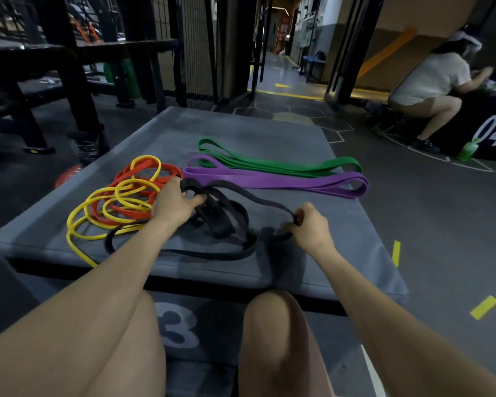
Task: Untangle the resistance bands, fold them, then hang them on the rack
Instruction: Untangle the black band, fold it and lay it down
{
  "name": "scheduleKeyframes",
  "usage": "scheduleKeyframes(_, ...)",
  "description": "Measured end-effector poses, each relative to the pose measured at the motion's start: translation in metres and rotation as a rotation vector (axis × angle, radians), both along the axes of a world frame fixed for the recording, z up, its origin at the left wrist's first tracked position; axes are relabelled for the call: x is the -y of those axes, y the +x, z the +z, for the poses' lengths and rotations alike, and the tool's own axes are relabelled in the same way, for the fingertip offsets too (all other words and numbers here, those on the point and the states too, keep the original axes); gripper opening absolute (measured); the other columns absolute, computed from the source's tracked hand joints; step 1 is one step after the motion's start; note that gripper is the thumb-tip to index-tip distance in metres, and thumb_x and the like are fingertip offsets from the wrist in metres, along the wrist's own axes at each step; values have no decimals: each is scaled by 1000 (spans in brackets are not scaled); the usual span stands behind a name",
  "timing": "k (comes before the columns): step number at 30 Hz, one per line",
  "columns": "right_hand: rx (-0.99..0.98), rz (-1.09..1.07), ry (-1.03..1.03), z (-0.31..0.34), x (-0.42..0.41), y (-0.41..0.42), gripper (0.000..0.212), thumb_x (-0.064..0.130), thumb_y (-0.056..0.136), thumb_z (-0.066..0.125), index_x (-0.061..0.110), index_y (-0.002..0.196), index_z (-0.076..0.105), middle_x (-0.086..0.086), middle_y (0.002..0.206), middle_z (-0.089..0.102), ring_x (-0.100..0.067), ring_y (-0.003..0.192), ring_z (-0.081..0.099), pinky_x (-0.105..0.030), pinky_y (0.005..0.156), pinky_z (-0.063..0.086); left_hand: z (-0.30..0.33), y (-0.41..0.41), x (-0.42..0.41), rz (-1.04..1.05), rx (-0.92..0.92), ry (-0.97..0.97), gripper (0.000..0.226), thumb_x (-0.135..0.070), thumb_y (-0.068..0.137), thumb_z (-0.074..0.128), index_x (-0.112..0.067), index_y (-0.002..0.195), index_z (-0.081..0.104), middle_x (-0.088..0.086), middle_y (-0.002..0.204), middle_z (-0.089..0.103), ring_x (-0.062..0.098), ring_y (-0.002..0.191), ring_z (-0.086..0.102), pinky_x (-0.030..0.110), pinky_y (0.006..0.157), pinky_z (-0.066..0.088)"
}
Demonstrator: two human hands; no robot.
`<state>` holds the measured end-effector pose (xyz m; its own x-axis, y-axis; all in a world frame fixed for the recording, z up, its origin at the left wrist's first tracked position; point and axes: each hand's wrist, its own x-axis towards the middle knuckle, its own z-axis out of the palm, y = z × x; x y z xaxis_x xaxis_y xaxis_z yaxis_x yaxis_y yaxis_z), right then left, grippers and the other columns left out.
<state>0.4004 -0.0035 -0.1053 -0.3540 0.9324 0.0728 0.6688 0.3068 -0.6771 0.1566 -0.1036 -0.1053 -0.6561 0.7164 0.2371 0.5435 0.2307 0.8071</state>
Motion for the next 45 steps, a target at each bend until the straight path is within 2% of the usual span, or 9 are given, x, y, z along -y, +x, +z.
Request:
scheduleKeyframes(3,72,43,-52,4,-2,6,42,23,81,72,4,110,49,-13,107,53,-31,96,53,-33,71,39,9,-2,11,-165,142,-18,47,-29,65,84,-13,102,60,-1,91,65,17,85,58,31,75,43)
scheduleKeyframes(6,138,99,-54,18,-3,8,55,24,78,74,5,122,47,-15,122,50,-31,105,53,-32,76,41,24,-2,20,-285,81,-71,39,-43,70,76,-15,93,60,-11,69,56,8,65,48,28,61,36)
scheduleKeyframes(10,153,174,63,48,2,-6,46,19,78,74,5,116,53,-14,114,56,-31,106,54,-30,79,40,66,9,25,-256,0,-62,29,-41,93,47,-14,83,50,-1,64,43,17,62,42,33,57,31)
scheduleKeyframes(21,243,130,347,155,14,-25,10,-5,82,47,1,81,55,-18,83,57,-37,89,62,-35,62,42,190,38,28,-304,-161,70,33,-40,96,43,-8,92,49,2,69,33,14,62,34,30,57,24)
scheduleKeyframes(25,501,234,288,180,8,-14,35,-7,85,42,0,115,59,-17,116,61,-32,105,60,-35,83,49,226,41,29,-306,-124,171,32,-39,95,46,-8,86,46,2,70,36,16,66,38,30,62,28)
scheduleKeyframes(30,82,346,450,233,27,-22,20,11,91,54,6,109,62,-12,107,65,-25,96,59,-33,79,45,250,54,26,-349,-139,199,26,-35,94,50,-15,78,52,1,76,50,17,76,48,31,73,37)
scheduleKeyframes(33,-116,460,464,260,47,-31,23,25,88,62,3,95,60,-8,83,61,-19,73,53,-29,67,37,267,67,27,-373,-146,240,30,-35,94,49,-16,70,45,-2,64,41,12,61,40,27,61,33)
scheduleKeyframes(39,-76,419,665,290,54,-36,5,14,90,56,10,87,55,0,71,52,-20,73,50,-23,52,34,295,80,30,-437,-49,306,29,-36,94,48,-12,79,48,-4,65,37,10,62,37,25,61,33)
scheduleKeyframes(45,-54,282,850,318,46,-30,17,15,91,50,12,107,55,-9,101,62,-29,91,58,-41,73,50,307,68,35,-491,-130,220,20,-32,93,53,-18,79,53,-2,64,42,12,60,39,27,61,33)
